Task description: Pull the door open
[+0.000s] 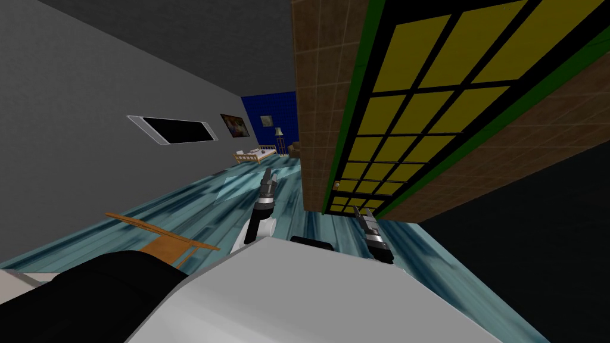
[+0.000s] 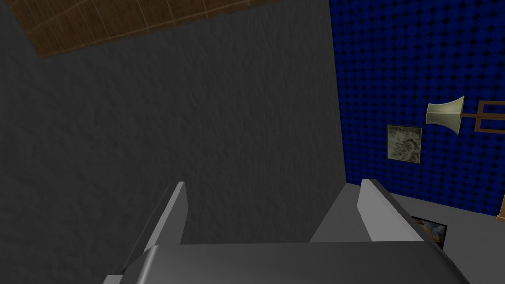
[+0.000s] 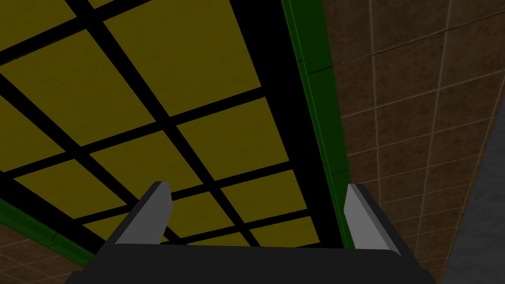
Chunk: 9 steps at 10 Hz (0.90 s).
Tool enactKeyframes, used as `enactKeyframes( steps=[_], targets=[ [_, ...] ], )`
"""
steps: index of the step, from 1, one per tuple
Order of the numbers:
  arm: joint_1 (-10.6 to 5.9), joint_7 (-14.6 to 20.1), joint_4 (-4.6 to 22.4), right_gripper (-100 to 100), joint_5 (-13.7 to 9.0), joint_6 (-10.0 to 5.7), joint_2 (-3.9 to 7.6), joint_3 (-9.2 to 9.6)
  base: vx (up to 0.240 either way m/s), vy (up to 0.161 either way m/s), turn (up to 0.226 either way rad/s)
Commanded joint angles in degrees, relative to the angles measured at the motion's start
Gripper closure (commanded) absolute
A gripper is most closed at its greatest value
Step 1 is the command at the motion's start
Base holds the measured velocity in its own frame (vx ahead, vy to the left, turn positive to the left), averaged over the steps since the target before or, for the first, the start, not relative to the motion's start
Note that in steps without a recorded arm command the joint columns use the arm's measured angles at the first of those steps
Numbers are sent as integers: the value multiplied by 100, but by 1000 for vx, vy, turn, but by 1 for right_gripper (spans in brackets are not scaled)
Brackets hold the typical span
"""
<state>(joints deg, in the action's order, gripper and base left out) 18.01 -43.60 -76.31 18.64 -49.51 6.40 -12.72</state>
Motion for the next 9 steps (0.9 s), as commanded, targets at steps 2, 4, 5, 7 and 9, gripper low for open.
enactKeyframes(
  steps=[2, 4, 5, 7, 9],
  targets=[
    [-64, -287, 325, -100, 89, -63, 10, -46, 104, 20, 4],
    [-101, -479, 549, -100, 149, -112, 12, -77, 101, 20, 3],
    [-120, -575, 661, -100, 180, -137, 14, -93, 93, 14, 3],
    [-157, -767, 884, -100, 240, -186, 17, -124, 94, 10, 4],
    [-190, -939, 1085, -100, 294, -230, 18, -152, 102, 15, 4]
  ],
)
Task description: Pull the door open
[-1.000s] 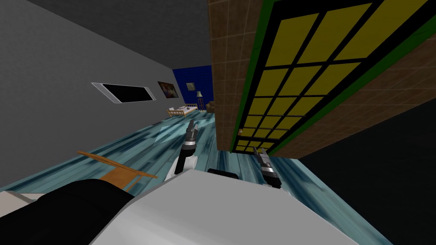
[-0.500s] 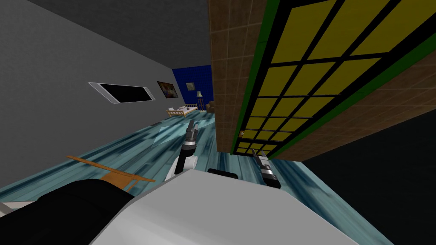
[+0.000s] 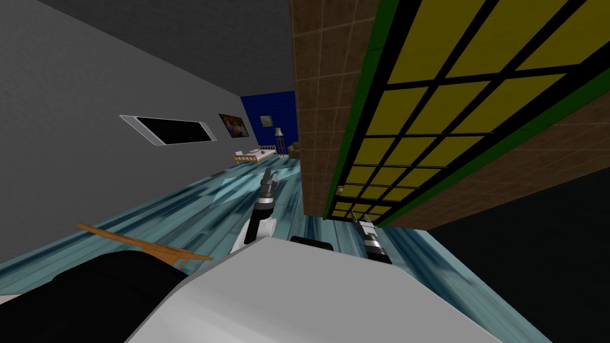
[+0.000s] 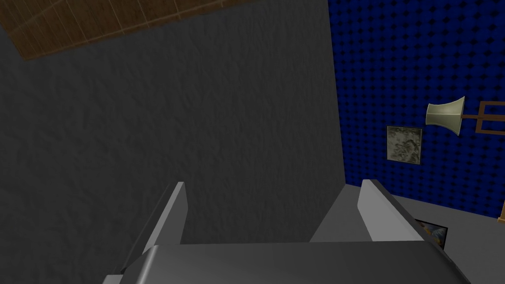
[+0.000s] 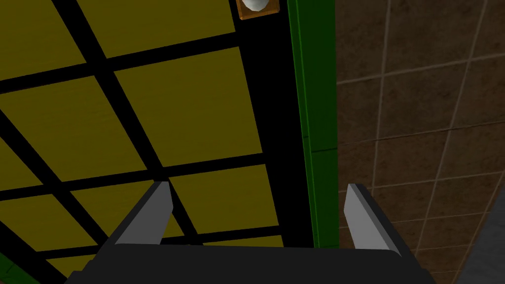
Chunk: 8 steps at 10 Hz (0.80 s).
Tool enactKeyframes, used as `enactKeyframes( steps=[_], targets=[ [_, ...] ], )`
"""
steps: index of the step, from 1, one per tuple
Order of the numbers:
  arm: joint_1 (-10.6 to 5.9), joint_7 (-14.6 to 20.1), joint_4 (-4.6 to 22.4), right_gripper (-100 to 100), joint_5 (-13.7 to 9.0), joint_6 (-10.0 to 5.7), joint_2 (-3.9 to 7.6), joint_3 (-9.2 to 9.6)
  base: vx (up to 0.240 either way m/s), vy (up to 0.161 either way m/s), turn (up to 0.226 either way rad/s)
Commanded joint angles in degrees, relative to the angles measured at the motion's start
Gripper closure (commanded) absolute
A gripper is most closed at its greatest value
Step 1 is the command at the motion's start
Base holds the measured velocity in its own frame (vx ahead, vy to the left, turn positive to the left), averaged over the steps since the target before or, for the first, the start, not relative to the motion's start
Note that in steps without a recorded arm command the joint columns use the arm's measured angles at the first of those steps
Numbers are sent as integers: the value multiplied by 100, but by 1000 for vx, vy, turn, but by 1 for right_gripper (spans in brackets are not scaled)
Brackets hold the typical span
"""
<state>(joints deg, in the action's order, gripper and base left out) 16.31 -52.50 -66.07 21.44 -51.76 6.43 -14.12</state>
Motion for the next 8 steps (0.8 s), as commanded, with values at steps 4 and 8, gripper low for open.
enactKeyframes(
  steps=[4, 8],
  targets=[
    [-96, -447, 524, -100, 140, -107, 18, -77, 120, 16, 3],
    [-176, -860, 1006, -100, 270, -213, 18, -144, 142, 5, 3]
  ],
)
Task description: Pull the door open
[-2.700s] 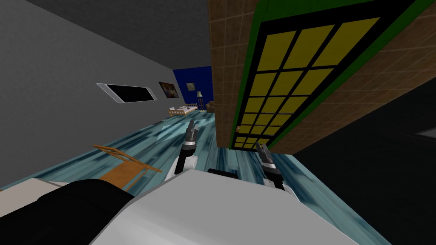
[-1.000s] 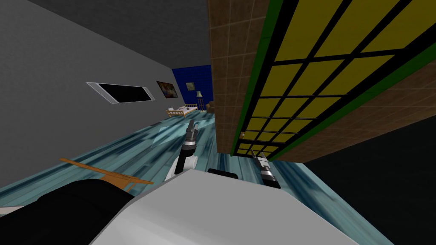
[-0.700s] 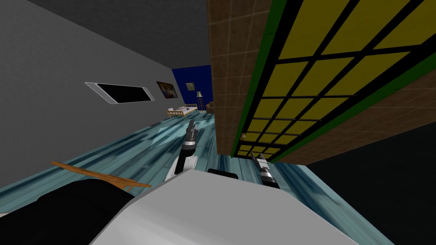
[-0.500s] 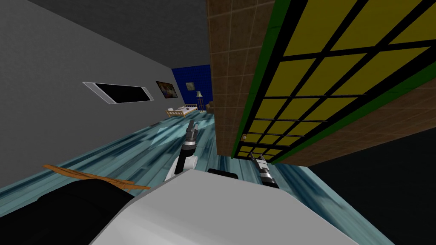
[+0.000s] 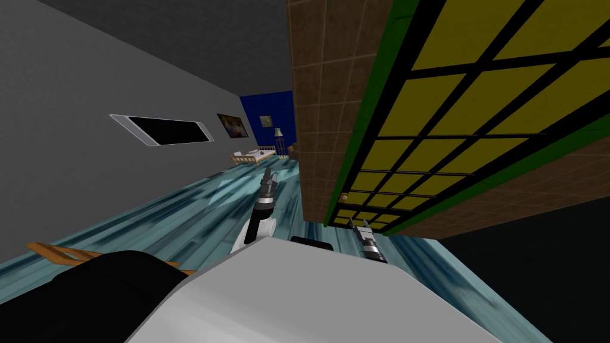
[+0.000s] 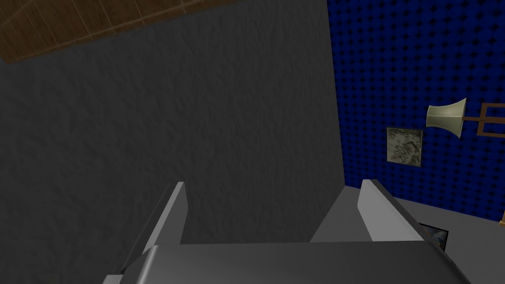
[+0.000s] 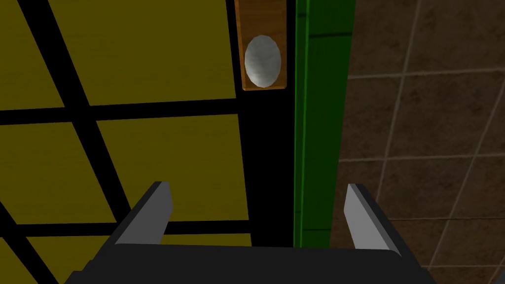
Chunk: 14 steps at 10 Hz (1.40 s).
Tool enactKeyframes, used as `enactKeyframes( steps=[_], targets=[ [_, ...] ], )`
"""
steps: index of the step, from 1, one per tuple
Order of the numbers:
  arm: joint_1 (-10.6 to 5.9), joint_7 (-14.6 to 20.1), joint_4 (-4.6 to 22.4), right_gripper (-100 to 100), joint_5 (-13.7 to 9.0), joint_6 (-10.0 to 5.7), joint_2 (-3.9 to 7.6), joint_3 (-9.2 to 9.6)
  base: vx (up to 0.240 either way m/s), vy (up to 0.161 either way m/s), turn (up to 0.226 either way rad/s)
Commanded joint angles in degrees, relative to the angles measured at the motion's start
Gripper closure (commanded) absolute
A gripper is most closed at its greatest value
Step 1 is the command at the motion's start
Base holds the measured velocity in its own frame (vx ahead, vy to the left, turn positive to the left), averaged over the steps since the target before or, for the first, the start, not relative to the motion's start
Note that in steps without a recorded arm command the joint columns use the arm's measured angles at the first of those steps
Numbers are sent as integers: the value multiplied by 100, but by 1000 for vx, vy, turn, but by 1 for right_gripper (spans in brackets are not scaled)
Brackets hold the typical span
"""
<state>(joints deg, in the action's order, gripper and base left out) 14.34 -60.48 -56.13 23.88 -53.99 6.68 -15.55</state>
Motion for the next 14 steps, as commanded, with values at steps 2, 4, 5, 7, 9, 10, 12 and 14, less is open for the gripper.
enactKeyframes(
  steps=[2, 4, 5, 7, 9, 10, 12, 14],
  targets=[
    [-20, -273, 257, -100, 93, -44, -7, -35, 196, 20, 2],
    [-11, -286, 243, -100, 104, -26, -18, -31, 122, 13, -2],
    [-59, -337, 304, -100, 56, -8, -10, -120, 30, 6, 203],
    [-162, -417, 424, -100, -59, 45, 7, -317, 40, -5, 289],
    [-300, -518, 590, -100, -215, 120, 29, -578, 49, -13, 305],
    [-350, -552, 652, -100, -272, 149, 36, -671, 68, -36, 295],
    [-493, -644, 831, -100, -436, 237, 57, -935, 63, -30, 243],
    [-597, -707, 963, -100, -556, 302, 71, -1124, 48, -28, 272]
  ],
)
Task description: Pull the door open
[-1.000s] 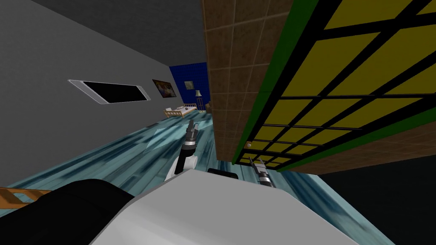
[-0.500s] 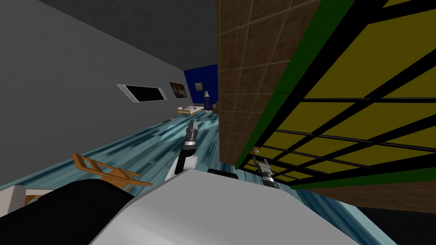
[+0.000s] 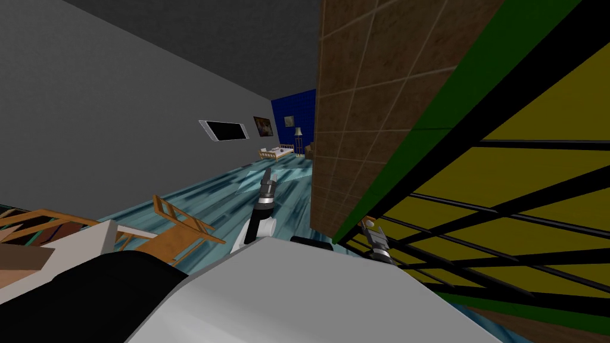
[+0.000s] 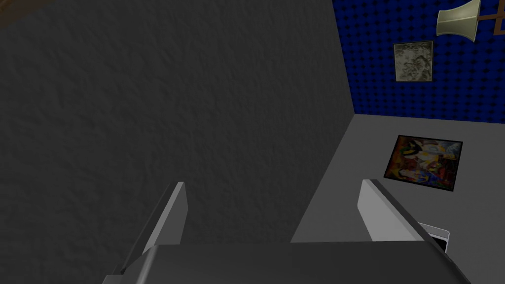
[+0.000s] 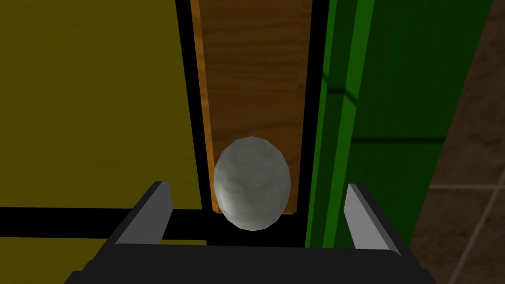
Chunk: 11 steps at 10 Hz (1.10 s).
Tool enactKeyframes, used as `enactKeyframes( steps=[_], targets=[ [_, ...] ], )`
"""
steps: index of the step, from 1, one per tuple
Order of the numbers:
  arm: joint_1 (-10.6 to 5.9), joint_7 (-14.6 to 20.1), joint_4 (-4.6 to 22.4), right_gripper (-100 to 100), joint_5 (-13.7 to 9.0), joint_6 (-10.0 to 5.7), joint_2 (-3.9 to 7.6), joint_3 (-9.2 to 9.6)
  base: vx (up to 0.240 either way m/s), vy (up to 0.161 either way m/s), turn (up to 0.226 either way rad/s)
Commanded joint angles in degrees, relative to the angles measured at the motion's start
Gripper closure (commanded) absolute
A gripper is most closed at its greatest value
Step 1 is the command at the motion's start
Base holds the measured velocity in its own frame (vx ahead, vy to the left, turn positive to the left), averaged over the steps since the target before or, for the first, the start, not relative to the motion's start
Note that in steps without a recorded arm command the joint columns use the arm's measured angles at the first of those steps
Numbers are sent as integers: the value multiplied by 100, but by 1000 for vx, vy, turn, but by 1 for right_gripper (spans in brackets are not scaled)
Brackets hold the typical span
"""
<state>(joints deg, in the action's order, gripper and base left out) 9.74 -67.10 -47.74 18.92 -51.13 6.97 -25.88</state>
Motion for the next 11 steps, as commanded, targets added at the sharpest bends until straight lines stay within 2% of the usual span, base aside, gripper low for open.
enactKeyframes(
  steps=[1, 2, 3, 8, 9, 11],
  targets=[
    [-165, -61, 160, -100, -92, 34, 46, -142, 16, -3, 145],
    [-61, -55, 138, -100, -49, 12, -6, -85, -10, 2, 7],
    [-61, -55, 138, 100, -49, 12, -6, -85, -14, 6, -10],
    [-61, -55, 138, 100, -49, 12, -6, -85, 0, -1, -6],
    [-56, 168, 144, 100, -104, -1, 9, -64, -19, -3, 8],
    [-64, 356, 152, 100, -146, -2, 17, -37, -22, -6, 16]
  ],
)
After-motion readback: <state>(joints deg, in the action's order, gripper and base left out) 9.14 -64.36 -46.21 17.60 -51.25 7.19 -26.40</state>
